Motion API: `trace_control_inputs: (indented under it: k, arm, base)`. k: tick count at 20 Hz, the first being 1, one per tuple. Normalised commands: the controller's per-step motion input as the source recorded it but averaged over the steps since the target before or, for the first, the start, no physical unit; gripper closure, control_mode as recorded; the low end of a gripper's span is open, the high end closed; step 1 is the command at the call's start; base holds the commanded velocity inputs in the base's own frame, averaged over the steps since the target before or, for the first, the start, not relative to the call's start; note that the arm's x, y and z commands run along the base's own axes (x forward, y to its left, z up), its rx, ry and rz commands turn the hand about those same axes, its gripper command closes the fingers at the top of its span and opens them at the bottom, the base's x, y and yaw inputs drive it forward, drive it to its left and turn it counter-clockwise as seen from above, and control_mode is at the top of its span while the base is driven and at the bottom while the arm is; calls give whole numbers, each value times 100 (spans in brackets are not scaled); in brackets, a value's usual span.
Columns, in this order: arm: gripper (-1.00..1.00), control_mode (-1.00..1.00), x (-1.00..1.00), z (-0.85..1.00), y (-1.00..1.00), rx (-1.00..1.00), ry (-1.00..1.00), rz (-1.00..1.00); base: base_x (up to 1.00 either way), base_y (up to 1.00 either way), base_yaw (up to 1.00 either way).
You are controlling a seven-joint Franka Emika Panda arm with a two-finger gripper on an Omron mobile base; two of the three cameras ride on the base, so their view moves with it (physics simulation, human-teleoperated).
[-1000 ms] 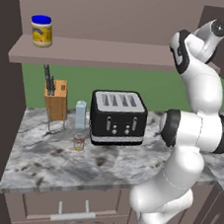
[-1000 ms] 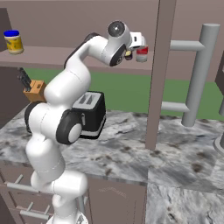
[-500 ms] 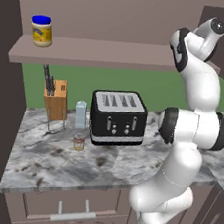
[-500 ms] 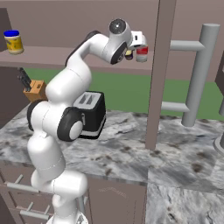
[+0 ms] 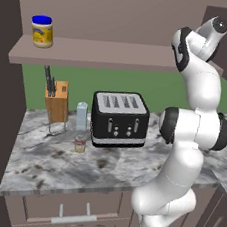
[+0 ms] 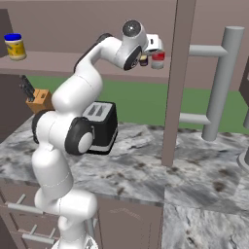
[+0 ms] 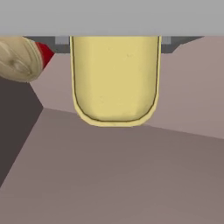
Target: Pick the cans from the counter and place them in their designated side in the cabinet.
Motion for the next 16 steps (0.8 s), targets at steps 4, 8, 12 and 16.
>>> trace_control_inputs:
  k: [4, 8, 12, 16]
  arm:
    - [-100, -100, 12, -5, -4, 0, -7, 0]
    - [-100, -100, 12, 0, -2, 0, -11, 0]
    - [-100, -100, 1, 0, 0, 0, -13, 1]
    - [-100, -100, 0, 1, 0, 0, -11, 2]
  base:
    - [0, 0, 0]
    - [0, 0, 0]
    - [0, 0, 0]
    - [0, 0, 0]
